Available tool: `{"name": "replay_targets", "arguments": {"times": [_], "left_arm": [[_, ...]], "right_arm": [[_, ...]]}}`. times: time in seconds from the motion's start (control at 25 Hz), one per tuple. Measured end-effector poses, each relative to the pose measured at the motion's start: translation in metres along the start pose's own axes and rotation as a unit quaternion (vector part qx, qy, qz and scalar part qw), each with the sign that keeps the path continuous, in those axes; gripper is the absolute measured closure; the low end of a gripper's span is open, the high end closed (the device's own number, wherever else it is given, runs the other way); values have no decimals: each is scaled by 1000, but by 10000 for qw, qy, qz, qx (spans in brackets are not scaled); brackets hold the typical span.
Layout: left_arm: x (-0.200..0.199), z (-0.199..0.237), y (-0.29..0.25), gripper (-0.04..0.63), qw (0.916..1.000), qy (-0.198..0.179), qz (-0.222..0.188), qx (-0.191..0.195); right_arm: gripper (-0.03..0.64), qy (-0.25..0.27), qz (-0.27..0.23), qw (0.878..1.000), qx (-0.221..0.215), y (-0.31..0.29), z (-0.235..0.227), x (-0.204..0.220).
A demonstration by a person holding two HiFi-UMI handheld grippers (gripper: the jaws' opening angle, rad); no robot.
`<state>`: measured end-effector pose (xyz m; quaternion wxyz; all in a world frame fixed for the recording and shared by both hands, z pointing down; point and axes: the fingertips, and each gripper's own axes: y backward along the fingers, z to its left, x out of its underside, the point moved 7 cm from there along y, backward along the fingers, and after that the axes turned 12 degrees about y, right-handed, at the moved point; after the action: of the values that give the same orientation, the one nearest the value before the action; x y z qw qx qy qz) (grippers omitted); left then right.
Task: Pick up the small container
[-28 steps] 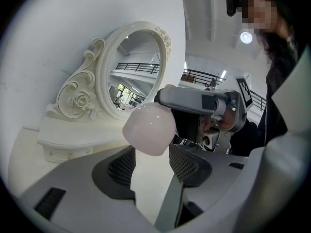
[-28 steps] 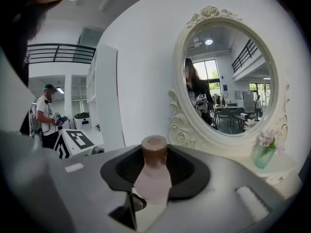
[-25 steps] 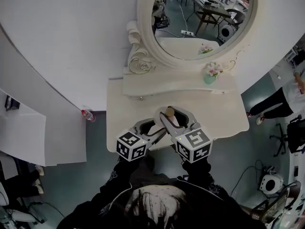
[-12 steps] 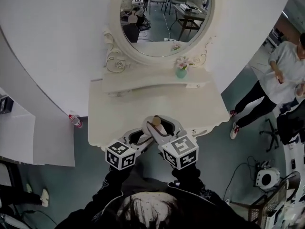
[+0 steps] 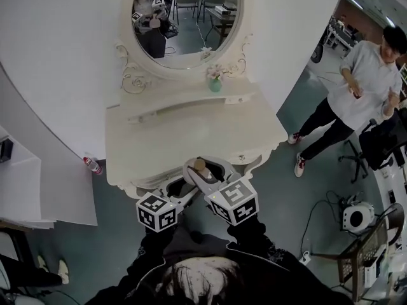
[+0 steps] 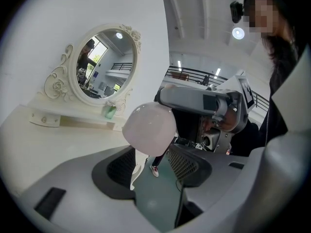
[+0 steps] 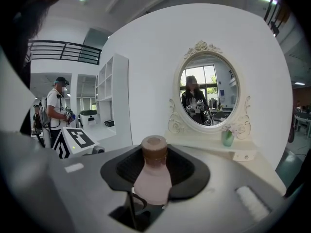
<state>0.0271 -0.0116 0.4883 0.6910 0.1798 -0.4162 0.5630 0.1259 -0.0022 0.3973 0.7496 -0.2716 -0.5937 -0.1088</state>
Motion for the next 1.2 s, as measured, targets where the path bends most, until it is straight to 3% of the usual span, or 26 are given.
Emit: {"name": "replay_targets", "arguments": {"times": [0.32,0.76,1.2], "left_arm": [[13,-21,16,382,9998,-80,-55,-174],[12,-19,53,382,9989,-116,-97,-433],[31,-16,131,382,9983,-74,-2,-570]], "right_arm": [[469,-1,-142,9998,-146,21,18,-1],[469,15,-287,9990,-344,11,48,-13],[469,-171,-324,9984,-431,1,122,-26]]}}
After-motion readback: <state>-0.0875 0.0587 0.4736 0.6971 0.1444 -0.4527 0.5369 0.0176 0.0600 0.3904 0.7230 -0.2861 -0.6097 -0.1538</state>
